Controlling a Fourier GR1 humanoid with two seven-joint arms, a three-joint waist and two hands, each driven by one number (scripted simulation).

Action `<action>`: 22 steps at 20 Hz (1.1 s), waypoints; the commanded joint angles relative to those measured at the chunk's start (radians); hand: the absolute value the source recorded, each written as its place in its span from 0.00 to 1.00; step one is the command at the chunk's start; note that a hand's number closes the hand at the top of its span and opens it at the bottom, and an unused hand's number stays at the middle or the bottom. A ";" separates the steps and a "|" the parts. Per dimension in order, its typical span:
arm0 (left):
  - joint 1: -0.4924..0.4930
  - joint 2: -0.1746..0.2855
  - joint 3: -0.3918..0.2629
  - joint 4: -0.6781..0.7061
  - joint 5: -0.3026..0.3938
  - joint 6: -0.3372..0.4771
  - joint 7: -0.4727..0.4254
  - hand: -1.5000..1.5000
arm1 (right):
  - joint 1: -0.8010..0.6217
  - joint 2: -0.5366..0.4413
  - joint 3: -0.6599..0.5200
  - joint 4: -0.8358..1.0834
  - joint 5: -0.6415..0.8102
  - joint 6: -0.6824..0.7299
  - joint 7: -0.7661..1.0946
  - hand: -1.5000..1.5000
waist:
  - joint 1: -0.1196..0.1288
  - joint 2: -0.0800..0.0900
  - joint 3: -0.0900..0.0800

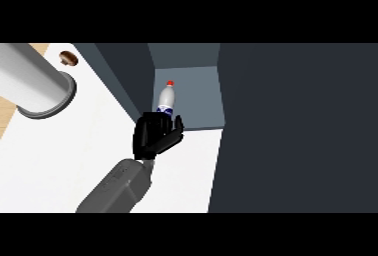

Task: Pick up the bottled water, place it into the cabinet and close the cabinet

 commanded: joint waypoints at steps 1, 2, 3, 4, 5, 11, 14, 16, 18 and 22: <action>-0.019 -0.027 -0.022 -0.082 0.001 -0.104 0.014 1.00 | 0.069 0.023 0.012 -0.096 -0.023 0.008 0.041 1.00 | 0.039 -0.005 0.002; 0.027 -0.046 -0.042 -0.086 -0.007 -0.128 -0.010 1.00 | 0.094 0.057 0.035 -0.164 -0.005 -0.017 0.054 1.00 | 0.041 -0.005 0.001; 0.032 -0.044 -0.040 -0.095 -0.006 -0.155 0.001 1.00 | 0.031 -0.008 -0.002 -0.077 -0.067 0.003 0.066 1.00 | 0.050 -0.003 0.002; 0.059 -0.006 -0.042 -0.127 -0.020 -0.166 0.002 1.00 | 0.091 0.019 0.000 -0.197 -0.077 -0.014 0.094 1.00 | 0.046 -0.005 0.001; 0.027 -0.016 -0.012 -0.128 -0.012 -0.159 0.047 1.00 | 0.086 0.039 0.000 -0.166 -0.068 0.011 0.075 1.00 | 0.048 -0.004 0.002; 0.249 0.122 -0.078 -0.350 -0.060 -0.209 0.066 0.00 | 0.094 0.063 0.021 -0.244 -0.053 -0.057 0.118 1.00 | 0.058 -0.006 0.002; 0.303 0.176 -0.072 -0.416 -0.040 -0.270 0.071 0.00 | 0.119 0.003 0.003 -0.263 -0.084 -0.015 0.141 1.00 | 0.053 -0.008 0.001; 0.366 0.198 -0.106 -0.468 -0.038 -0.294 0.081 0.00 | 0.098 0.016 0.034 -0.293 -0.025 -0.001 0.106 1.00 | 0.058 -0.011 0.001; 0.397 0.260 -0.083 -0.495 -0.034 -0.335 0.072 0.00 | 0.098 0.030 0.123 -0.298 0.022 0.019 0.118 1.00 | 0.065 -0.008 0.001; 0.521 0.342 -0.051 -0.617 -0.030 -0.313 0.049 0.00 | 0.125 0.052 0.248 -0.358 0.007 -0.044 0.171 1.00 | 0.068 -0.011 0.001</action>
